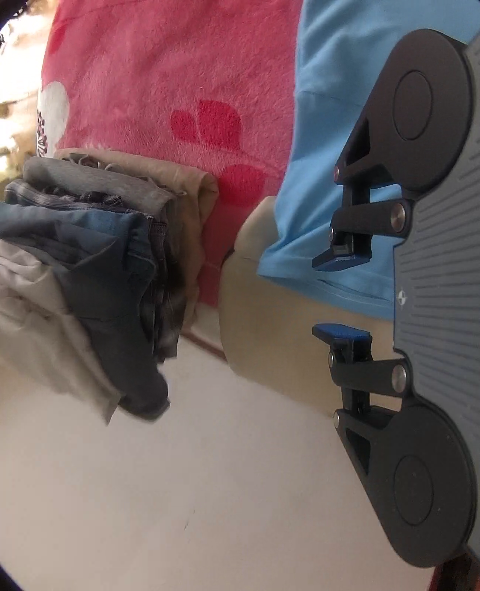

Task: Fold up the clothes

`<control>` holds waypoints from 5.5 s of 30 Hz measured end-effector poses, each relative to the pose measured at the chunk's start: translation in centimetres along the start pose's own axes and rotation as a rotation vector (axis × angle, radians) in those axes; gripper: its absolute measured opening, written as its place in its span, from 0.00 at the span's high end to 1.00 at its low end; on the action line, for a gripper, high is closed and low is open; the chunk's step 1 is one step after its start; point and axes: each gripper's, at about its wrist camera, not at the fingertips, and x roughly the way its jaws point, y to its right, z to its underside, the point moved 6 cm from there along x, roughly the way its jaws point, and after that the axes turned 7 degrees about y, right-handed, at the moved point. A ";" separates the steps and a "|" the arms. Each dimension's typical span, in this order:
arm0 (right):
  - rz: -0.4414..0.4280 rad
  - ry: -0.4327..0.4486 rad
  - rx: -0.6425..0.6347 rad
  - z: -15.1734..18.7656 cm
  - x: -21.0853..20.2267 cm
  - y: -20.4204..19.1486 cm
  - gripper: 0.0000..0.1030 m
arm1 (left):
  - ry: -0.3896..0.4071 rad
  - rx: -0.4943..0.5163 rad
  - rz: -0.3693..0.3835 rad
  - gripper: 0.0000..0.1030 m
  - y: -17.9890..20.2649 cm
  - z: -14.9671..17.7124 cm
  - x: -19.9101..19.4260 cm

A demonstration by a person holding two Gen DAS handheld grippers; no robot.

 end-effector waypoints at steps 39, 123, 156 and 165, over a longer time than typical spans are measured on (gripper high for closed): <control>0.240 -0.108 -0.118 0.5 7.6 -1.9 0.75 | 0.026 0.007 0.098 0.95 -0.3 -0.6 -0.7; 0.099 0.189 0.160 6.1 -8.5 21.1 0.78 | -0.129 0.403 0.214 0.83 8.5 6.9 2.5; 0.147 0.341 -0.128 7.6 -8.3 19.0 0.93 | -0.123 0.406 0.237 0.83 8.1 6.7 2.1; -0.027 0.137 -0.544 14.0 -9.1 11.8 0.92 | -0.114 0.430 0.237 0.82 8.4 4.8 0.6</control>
